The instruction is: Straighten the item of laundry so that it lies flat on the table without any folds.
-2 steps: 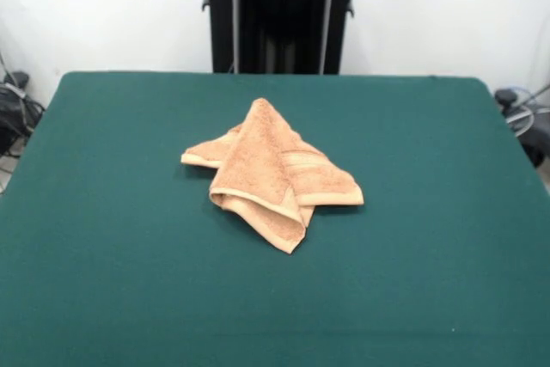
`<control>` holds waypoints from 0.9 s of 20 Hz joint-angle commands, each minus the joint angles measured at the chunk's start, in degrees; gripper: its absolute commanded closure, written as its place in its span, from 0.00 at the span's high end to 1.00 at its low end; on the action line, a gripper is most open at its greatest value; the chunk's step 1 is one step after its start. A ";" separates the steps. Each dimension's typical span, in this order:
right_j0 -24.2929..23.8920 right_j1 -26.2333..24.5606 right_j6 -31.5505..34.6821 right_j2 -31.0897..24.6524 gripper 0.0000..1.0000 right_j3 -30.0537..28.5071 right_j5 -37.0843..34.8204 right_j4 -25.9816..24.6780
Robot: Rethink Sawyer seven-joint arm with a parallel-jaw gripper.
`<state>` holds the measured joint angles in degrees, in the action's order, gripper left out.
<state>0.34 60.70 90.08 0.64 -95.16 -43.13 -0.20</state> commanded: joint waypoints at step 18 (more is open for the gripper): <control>0.64 -7.99 8.40 -1.10 1.00 5.19 -3.69 -1.32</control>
<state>0.47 55.55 90.08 0.63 -88.35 -43.13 -0.34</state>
